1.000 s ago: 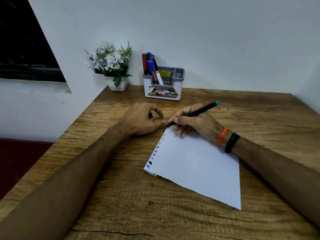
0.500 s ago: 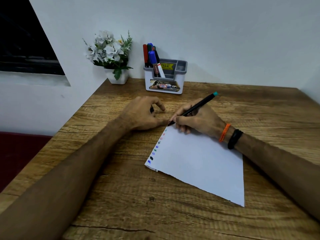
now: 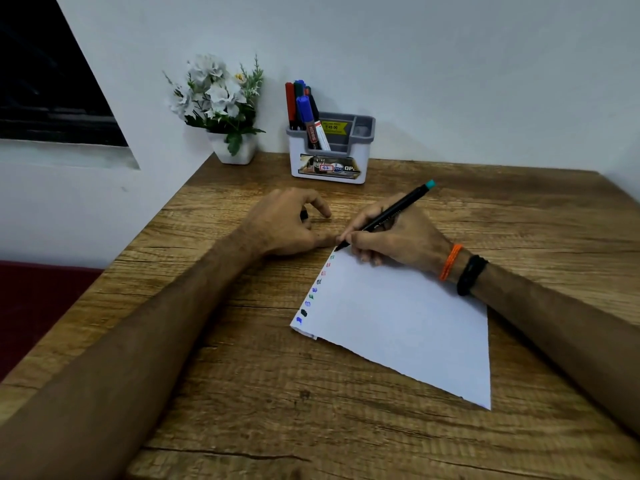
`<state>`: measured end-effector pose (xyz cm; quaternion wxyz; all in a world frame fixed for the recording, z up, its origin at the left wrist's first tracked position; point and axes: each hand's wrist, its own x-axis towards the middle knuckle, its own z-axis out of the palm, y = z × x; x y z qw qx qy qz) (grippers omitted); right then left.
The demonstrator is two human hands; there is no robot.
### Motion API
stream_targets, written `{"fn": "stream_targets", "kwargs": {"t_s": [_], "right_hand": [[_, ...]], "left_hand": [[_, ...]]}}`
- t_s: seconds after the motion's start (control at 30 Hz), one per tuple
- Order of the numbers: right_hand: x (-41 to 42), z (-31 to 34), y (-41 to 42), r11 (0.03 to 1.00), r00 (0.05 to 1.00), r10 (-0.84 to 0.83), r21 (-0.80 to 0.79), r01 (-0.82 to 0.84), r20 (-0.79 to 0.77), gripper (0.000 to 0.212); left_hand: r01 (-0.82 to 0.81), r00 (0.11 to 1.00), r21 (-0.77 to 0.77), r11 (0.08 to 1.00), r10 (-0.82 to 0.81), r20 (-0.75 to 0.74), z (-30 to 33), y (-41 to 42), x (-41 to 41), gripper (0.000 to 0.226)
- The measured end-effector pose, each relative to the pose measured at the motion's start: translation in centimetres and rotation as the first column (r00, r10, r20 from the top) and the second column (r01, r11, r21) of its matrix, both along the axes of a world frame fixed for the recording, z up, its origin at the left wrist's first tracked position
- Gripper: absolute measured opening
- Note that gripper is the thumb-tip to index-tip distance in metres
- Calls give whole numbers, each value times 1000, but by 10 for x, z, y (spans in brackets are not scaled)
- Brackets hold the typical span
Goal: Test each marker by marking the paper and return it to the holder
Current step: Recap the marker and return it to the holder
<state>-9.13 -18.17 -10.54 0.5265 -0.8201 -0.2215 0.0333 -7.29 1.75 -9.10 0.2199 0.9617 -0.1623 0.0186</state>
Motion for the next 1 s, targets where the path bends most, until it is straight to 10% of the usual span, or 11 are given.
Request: {"fn": "stream_targets", "kwargs": {"t_s": [1.0], "right_hand": [[-1,0,3,999,999,-32,31,33,-4,15]], "left_hand": [[-9,1000,4,1000,9,-19,-2,1,1,52]]}}
